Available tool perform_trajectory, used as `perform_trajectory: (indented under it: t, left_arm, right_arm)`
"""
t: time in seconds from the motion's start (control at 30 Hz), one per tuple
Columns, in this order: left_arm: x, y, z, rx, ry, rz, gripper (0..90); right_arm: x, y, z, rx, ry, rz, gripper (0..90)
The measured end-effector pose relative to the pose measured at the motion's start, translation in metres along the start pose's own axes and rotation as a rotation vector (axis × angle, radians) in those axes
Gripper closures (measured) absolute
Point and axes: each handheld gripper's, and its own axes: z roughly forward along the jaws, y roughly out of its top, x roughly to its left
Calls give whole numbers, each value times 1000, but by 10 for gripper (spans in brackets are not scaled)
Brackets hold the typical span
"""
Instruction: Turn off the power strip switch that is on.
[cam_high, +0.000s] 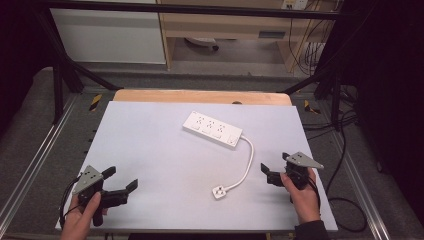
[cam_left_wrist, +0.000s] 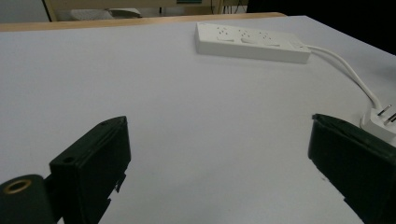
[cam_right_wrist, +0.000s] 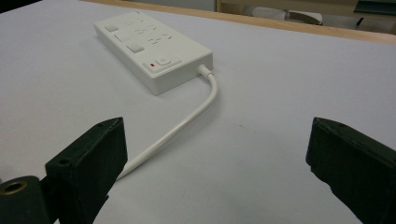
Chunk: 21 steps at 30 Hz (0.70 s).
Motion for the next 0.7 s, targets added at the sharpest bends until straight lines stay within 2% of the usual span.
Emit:
perform_trajectory:
  t: [0.27, 0.43, 0.7]
  left_arm:
    - [-1, 0, 1, 5, 2, 4, 57]
    - [-1, 0, 0, 6, 3, 1, 57]
    - [0, 0, 0, -2, -1, -4, 57]
  right_arm:
    - [2, 2, -2, -17, 3, -15, 49]
    - [4, 6, -5, -57, 11, -21, 44]
    - [7, 8, -5, -68, 16, -30, 34]
